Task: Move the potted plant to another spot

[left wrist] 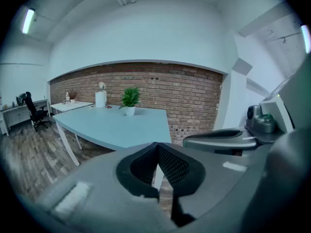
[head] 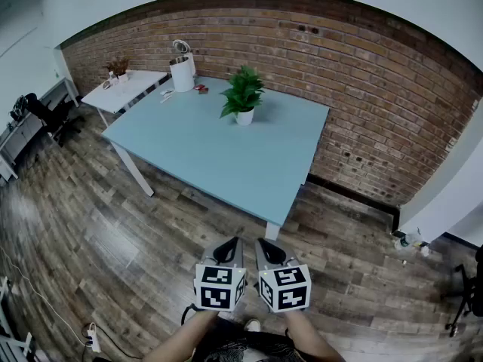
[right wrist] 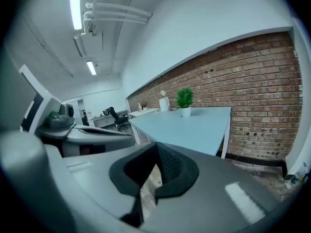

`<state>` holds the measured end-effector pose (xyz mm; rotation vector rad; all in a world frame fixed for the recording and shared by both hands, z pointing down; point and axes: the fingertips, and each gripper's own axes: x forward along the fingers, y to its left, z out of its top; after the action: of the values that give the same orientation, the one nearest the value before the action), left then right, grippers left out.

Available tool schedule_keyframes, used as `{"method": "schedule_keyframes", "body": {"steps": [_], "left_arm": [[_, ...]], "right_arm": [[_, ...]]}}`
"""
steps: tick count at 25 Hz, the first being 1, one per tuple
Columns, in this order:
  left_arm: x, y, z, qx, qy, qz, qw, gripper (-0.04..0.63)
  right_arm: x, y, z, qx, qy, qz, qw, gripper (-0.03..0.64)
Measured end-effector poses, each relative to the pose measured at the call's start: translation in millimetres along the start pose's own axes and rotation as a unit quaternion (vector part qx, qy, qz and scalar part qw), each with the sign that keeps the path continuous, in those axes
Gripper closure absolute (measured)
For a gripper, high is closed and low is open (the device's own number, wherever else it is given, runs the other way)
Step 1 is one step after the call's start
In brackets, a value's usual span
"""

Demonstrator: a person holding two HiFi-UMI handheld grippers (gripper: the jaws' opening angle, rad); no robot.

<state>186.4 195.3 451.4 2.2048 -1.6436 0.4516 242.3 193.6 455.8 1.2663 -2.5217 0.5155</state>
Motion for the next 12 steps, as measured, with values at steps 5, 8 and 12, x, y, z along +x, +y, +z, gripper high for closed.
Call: {"method": "schedule_keyframes", "body": {"steps": [5, 8, 12], "left_arm": [[-2, -11, -3, 0.012, 0.003, -0.007, 0.9999, 0.598], [-5, -13, -4, 0.008, 0.005, -0.007, 0.9999, 0.598], [-5, -13, -5, 0.005, 0.007, -0.009, 0.9999, 0.598]], "right_arm": [[-6, -4, -2, -0.002, 0.006, -0.005, 1.000, 0.611], [-9, -4, -3, -0.005, 0.011, -0.010, 1.000, 0.611], [-7, -3, -2, -0.009, 0.014, -0.013, 1.000, 0.611]]}}
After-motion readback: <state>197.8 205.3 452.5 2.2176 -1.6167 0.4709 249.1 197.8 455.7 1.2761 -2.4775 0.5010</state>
